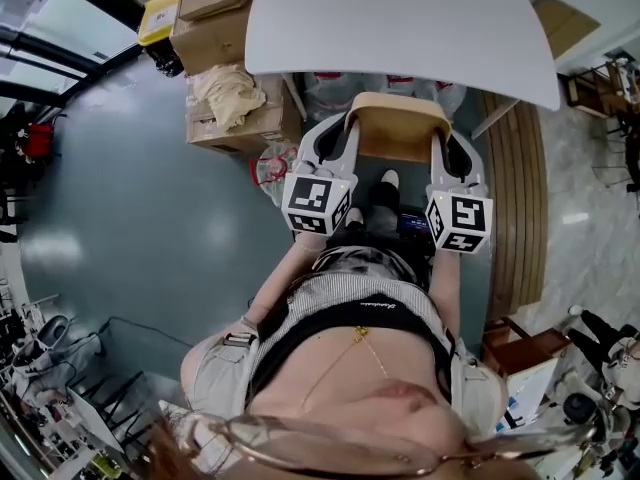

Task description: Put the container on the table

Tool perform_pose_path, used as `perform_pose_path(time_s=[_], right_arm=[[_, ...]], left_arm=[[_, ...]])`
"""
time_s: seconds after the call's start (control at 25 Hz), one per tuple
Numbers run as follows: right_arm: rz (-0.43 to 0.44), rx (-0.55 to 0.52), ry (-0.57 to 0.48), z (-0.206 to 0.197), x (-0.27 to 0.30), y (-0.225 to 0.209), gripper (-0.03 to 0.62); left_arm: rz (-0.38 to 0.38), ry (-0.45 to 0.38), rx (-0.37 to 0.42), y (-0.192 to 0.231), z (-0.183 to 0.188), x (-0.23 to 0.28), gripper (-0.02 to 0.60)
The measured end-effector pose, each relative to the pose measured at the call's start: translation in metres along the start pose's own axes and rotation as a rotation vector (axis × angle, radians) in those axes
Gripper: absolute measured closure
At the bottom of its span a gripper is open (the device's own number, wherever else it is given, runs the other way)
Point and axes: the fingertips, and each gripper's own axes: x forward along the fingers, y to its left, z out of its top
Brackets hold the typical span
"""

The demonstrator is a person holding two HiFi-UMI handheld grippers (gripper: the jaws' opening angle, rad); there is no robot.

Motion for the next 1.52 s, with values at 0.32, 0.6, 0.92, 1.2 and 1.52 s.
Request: perform_pose_path(time_s=[0.32,0.6,0.92,1.2,1.52], right_arm=[[0.023,0.011,0.004,0.008,0.042,-0.029,0.533],[0.051,0.021,0.009,0.016,0.073,-0.057,0.537],[0.107,0.029,-0.002,0.023,0.102,-0.083,0.539],[0.101,0.04,-0.006,0.026,0.114,-0.117,0.54],[0.069,0.039,0.001,0.023,0.114,-0.166,0.539]], left_arm=[[0.021,0.012,0.003,0.011,0.008,0.047,0.552],[0.053,0.018,-0.004,0.014,0.016,0.083,0.552],[0.096,0.024,-0.001,0.016,0.021,0.117,0.552],[0.093,0.025,0.017,0.002,0.027,0.149,0.552],[0.064,0.025,0.018,-0.028,0.028,0.191,0.552]])
